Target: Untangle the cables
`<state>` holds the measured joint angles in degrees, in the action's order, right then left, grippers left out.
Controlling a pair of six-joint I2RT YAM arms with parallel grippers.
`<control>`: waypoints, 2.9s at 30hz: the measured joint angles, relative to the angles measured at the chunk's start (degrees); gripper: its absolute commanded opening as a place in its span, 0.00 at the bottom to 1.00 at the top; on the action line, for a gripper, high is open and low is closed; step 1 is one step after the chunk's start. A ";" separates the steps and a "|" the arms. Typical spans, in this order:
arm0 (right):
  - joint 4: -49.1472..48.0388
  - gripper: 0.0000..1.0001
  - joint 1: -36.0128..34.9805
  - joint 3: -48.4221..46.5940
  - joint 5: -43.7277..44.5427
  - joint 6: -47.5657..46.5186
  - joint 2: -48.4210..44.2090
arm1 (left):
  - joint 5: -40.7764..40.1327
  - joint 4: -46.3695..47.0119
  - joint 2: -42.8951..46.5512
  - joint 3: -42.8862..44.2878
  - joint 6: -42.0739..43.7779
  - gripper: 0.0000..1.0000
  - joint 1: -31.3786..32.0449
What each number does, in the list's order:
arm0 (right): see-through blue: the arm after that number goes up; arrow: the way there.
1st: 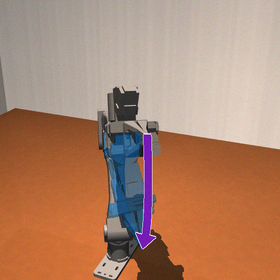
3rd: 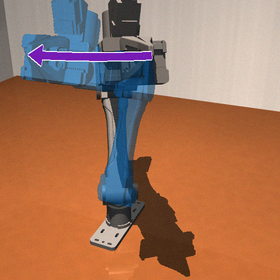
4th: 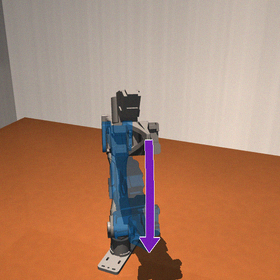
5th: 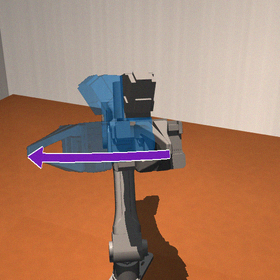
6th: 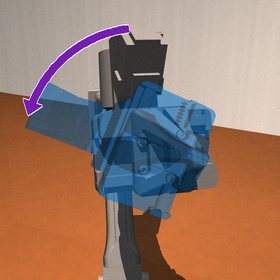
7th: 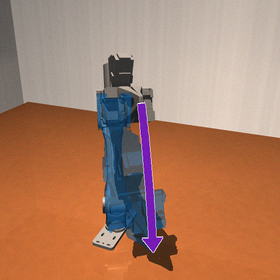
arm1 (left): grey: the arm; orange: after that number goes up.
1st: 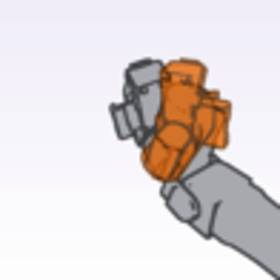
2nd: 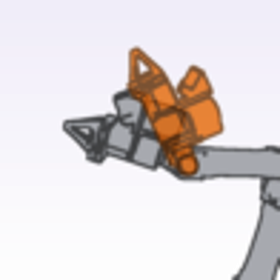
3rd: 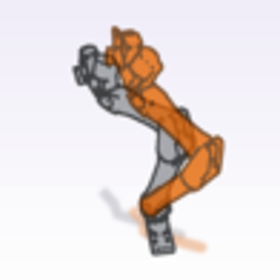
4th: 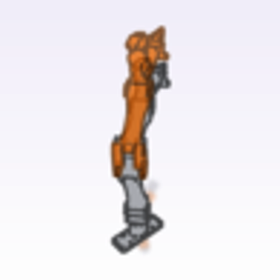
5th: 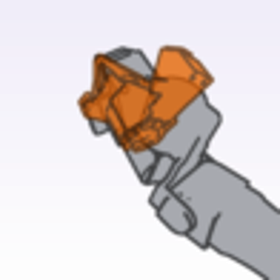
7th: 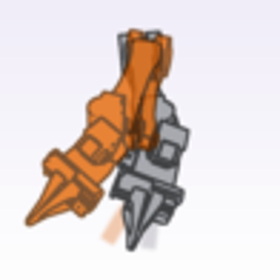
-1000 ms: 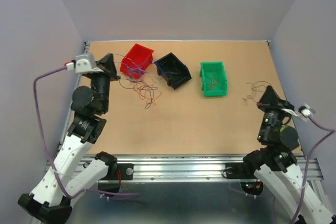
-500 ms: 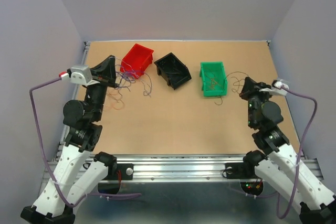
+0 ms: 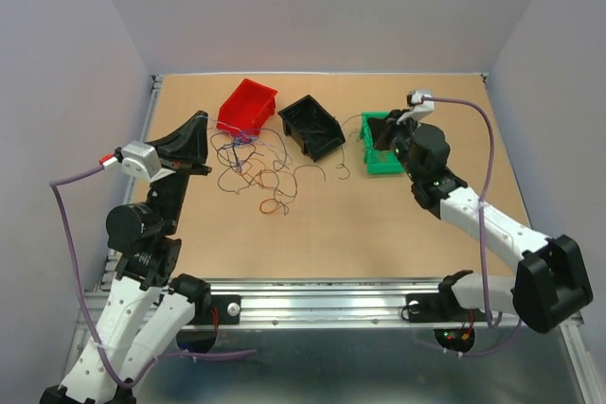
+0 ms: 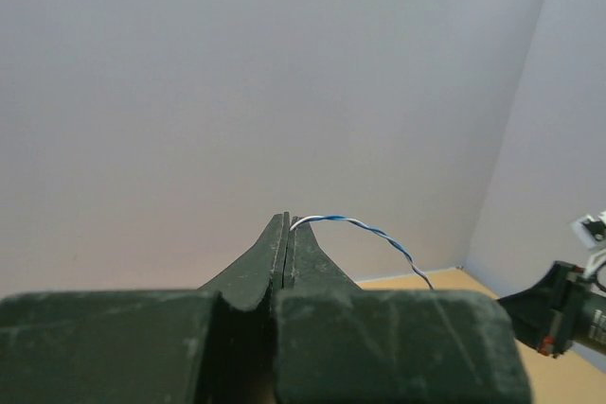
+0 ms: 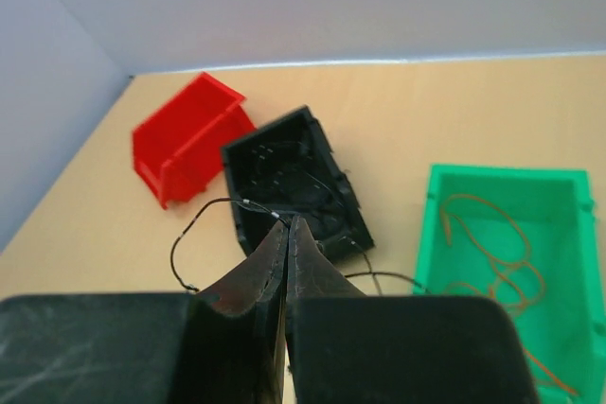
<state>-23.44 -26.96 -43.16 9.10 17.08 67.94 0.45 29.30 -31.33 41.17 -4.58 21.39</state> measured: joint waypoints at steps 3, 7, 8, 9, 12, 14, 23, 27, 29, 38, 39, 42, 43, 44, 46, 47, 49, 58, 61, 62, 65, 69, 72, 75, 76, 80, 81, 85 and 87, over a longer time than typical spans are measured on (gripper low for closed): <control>-3.34 0.00 0.00 -3.93 -4.72 0.59 5.01 | 1.18 1.84 1.22 -0.48 0.13 0.00 0.00; -9.16 0.01 0.00 -10.54 -11.41 1.22 14.01 | 3.02 3.10 1.51 -1.60 0.37 0.00 0.00; -10.12 0.01 0.00 -11.65 -12.33 1.44 15.69 | 3.54 3.26 1.51 -2.08 0.48 0.00 0.00; -11.15 0.01 0.00 -12.52 -13.09 1.79 17.42 | 3.87 3.30 1.51 -2.29 0.55 0.00 0.00; -15.17 0.01 0.00 -15.15 -16.02 3.06 23.04 | 4.61 3.56 1.53 -2.84 0.76 0.00 0.00; -17.07 0.00 0.00 -17.29 -17.75 4.17 26.60 | 4.83 3.80 1.53 -2.97 0.87 0.00 0.00; -27.47 0.01 0.00 -24.26 -21.09 11.52 38.25 | 4.90 4.87 2.08 -3.32 1.20 0.00 0.00; -31.17 0.01 0.00 -26.88 -20.81 14.84 43.82 | 4.92 5.03 2.25 -3.34 1.22 0.00 0.00; -32.09 0.01 0.00 -27.52 -19.96 16.61 46.34 | 4.90 5.20 2.27 -3.34 1.29 0.00 0.00; -35.30 0.01 1.03 -24.37 -9.49 26.73 49.16 | 4.90 5.20 2.27 -3.34 1.33 0.00 0.00; -35.34 0.01 1.38 -23.61 -8.24 27.63 49.16 | 4.90 5.22 2.27 -3.34 1.36 0.00 0.00; -35.52 0.01 2.34 -21.40 -4.50 29.53 49.22 | 4.90 5.22 2.27 -3.34 1.36 0.00 0.00; -35.54 0.00 2.69 -20.79 -3.56 29.77 49.22 | 4.90 5.20 2.27 -3.34 1.36 0.00 0.00; -35.52 0.01 2.84 -20.55 -3.06 29.79 49.22 | 4.90 5.20 2.27 -3.34 1.36 0.00 0.00; -35.65 0.01 3.19 -20.20 -1.81 29.53 49.57 | 4.90 5.20 2.27 -3.34 1.36 0.00 0.00; -35.71 0.01 3.21 -19.98 -1.42 29.22 49.68 | 4.90 5.22 2.25 -3.34 1.36 0.00 0.00; -35.76 0.01 3.21 -19.78 -1.09 28.52 49.99 | 4.92 5.22 2.25 -3.34 1.36 0.00 0.00; -35.95 0.01 3.10 -21.66 -3.93 22.58 55.28 | 4.94 5.20 1.29 -3.34 1.36 0.00 0.00; -34.67 0.01 2.43 -23.80 -4.70 18.56 56.11 | 4.98 5.25 1.29 -3.34 1.33 0.00 0.00; -34.29 0.01 2.03 -24.48 -4.85 16.94 56.13 | 4.98 5.25 1.29 -3.34 1.33 0.00 0.00; -33.55 0.01 0.76 -26.25 -5.14 13.05 56.13 | 5.14 5.25 1.29 -3.34 1.36 0.00 0.00; -31.82 0.01 -1.03 -28.11 -5.46 6.95 56.15 | 5.20 5.25 1.25 -3.34 1.36 0.00 0.00; -28.87 0.01 -1.75 -29.81 -6.58 3.63 56.41 | 5.35 5.25 1.25 -3.34 1.36 0.00 0.00; -25.62 0.01 -2.01 -33.14 -8.11 1.57 57.83 | 5.49 5.25 1.22 -3.34 1.33 0.00 0.00; -24.33 0.01 -2.01 -34.45 -8.70 0.92 58.64 | 5.55 5.25 1.22 -3.34 1.36 0.00 0.00; -17.18 0.00 -2.01 -39.87 -10.25 -1.46 61.70 | 5.64 5.25 1.20 -3.34 1.33 0.00 0.00; -14.58 0.01 -2.05 -41.09 -10.34 -2.27 62.40 | 5.66 5.25 1.20 -3.34 1.36 0.00 0.00; -8.15 0.00 -2.49 -45.57 -10.16 -3.87 64.78 | 5.95 5.25 1.11 -3.34 1.36 0.00 0.00; -4.50 0.00 -2.80 -48.54 -9.66 -4.55 66.42 | 6.23 5.25 1.07 -3.34 1.36 0.00 0.00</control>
<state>-27.94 -29.76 -91.70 -0.56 12.53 134.37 6.68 34.54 -30.26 37.82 -3.22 21.39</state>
